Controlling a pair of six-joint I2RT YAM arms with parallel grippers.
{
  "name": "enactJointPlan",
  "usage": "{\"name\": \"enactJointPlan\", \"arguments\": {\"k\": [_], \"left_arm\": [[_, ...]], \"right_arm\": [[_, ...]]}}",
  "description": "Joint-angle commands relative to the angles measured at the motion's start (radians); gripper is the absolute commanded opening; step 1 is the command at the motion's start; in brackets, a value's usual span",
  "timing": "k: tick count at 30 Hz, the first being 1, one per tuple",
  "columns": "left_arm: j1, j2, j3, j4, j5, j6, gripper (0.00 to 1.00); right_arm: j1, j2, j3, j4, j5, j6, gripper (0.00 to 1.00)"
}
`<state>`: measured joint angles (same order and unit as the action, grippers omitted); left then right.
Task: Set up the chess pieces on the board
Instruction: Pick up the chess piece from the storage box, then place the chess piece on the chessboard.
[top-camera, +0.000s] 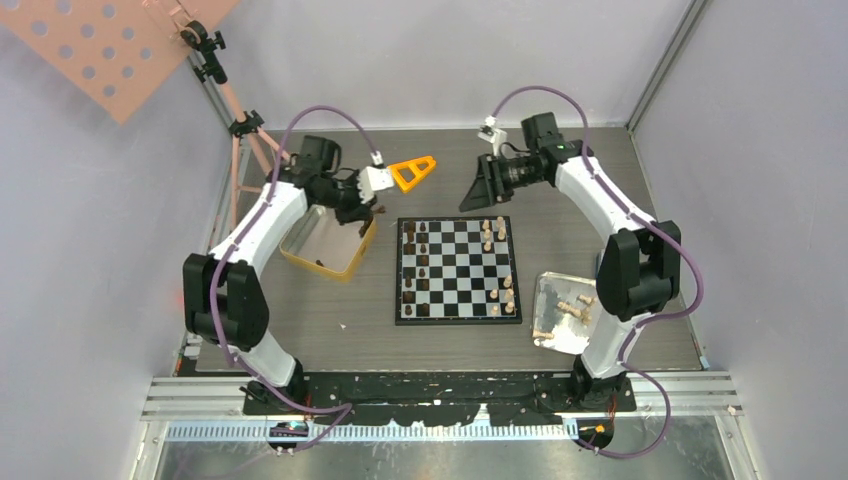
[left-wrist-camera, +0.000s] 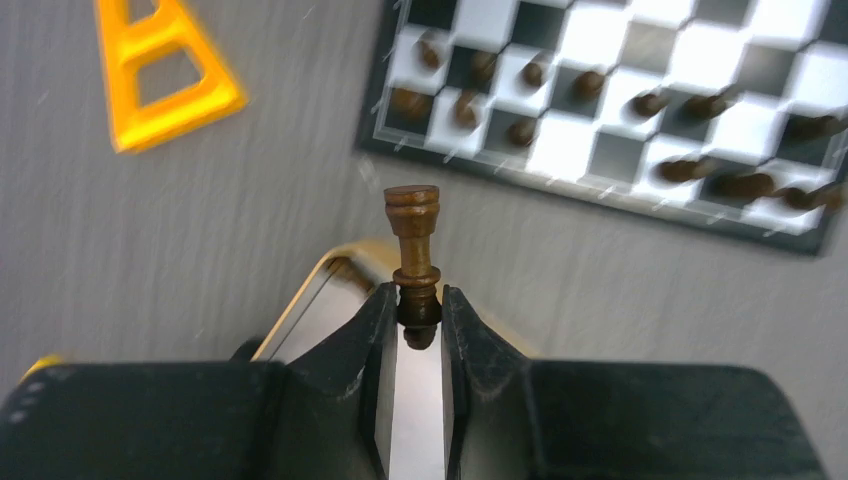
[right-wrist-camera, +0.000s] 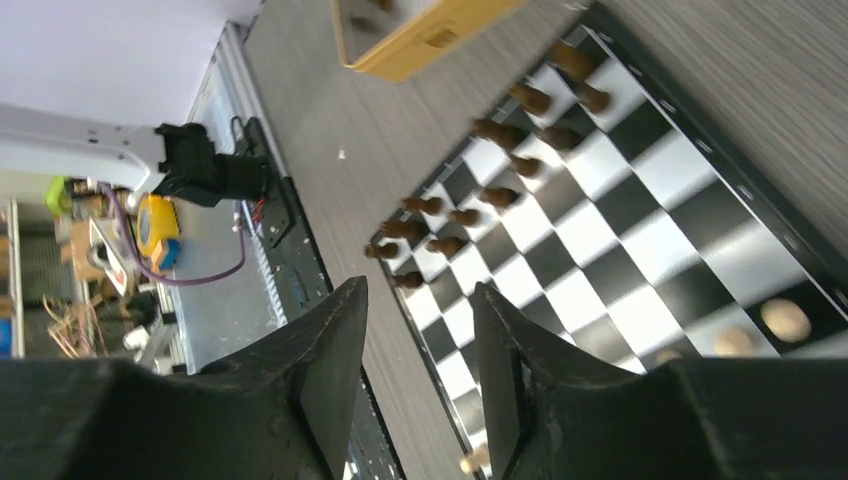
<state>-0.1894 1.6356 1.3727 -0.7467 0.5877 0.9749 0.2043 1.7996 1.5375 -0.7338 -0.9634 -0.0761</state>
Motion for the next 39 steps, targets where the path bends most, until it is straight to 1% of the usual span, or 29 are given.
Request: {"name": "enactJointPlan", "arguments": {"k": [1,6,8,18,25,33,39], "left_arm": [[-0.107,-0.034,0.078,-0.048,0.081,-0.212,0.0],[-0.168,-0.023,0.141,-0.008,0.145,-0.378,0.0],[-0.186,-0.011,0.163,-0.001,0.151,-0.42,0.0],[-0.271,-0.009,0.168,0.016,0.158,-0.467,0.0],[-0.287,-0.019,0.158,0.039,0.142,-0.485,0.0],[-0.288,-0.027,0.147,0.056,0.114,-0.486,0.0],[-0.289,-0.034,0.137,0.061,0.116,-0.489,0.0]], "right_arm": [[0.092,0.008,0.1,0.03,-0.062,0.044,0.51],[0.145,0.037,0.109,0.142,-0.107,0.171,0.6],[0.161,0.049,0.106,0.168,-0.125,0.203,0.62],[0.197,0.08,0.072,0.279,-0.147,0.302,0.64],[0.21,0.086,0.059,0.297,-0.17,0.324,0.55],[0.211,0.066,0.021,0.298,-0.167,0.313,0.54],[0.211,0.065,0.016,0.299,-0.177,0.315,0.44]]}}
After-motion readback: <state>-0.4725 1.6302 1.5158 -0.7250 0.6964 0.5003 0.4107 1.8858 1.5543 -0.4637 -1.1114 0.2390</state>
